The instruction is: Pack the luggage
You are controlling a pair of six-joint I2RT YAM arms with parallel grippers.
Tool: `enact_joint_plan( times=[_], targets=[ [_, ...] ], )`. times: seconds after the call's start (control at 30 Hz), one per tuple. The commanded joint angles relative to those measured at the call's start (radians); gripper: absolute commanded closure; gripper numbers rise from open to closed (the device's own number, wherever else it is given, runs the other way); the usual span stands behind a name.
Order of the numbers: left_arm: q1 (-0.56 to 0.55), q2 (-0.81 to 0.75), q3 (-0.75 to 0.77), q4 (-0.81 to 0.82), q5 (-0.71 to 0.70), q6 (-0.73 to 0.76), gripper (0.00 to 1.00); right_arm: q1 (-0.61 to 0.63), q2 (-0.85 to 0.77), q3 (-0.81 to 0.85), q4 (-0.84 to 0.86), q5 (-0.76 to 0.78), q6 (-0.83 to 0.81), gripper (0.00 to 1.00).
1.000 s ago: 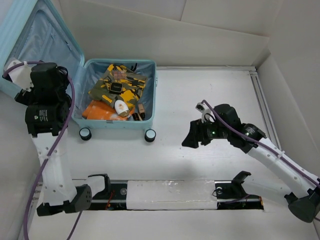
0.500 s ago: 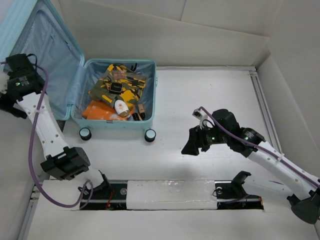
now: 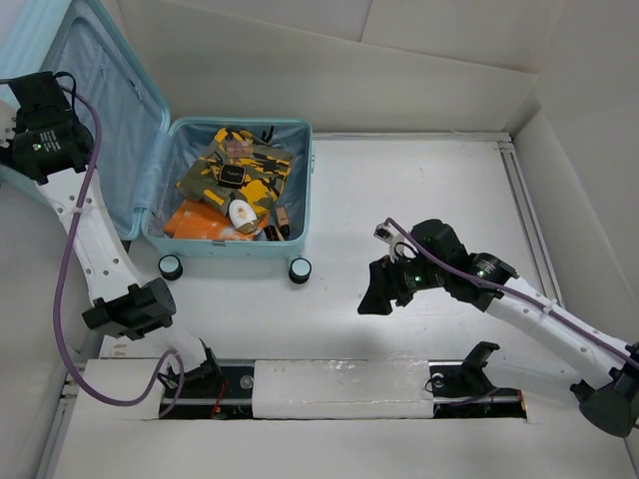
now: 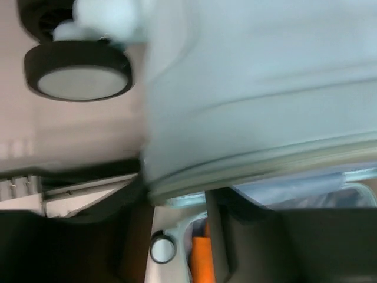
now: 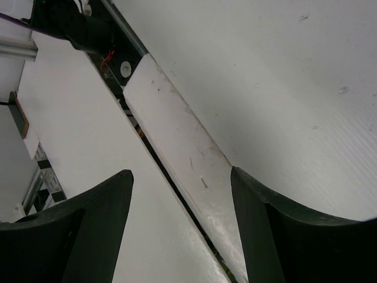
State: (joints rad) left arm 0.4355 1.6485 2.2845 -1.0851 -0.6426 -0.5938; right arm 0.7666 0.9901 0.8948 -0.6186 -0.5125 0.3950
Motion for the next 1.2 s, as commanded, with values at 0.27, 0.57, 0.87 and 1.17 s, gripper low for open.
enact_joint_plan(
  times=[0.27,0.57,0.87,1.17],
  targets=[
    [-0.656,-0.251,-0.315,0.195,0.064,-0.159,1.0,0.007,0.034,0.046,0.069,0.006,0.002,0.27],
    [-1.289,-0.358,-0.912,0.731,0.84,-0.039,0.01,0.016,0.074,0.036,0.091,0.063,0.039,0.27],
    [-1.461,0.357,0.403,0.196,0.806,0.206,0.01,-0.016,0.045,0.118,0.004,0.201,0.039,0.3],
    [-0.603,-0.323,-0.726,1.087,0.809,-0.217,0.33,-0.104,0.036,0.136,-0.009,0.239,0.05,0.93]
  ],
)
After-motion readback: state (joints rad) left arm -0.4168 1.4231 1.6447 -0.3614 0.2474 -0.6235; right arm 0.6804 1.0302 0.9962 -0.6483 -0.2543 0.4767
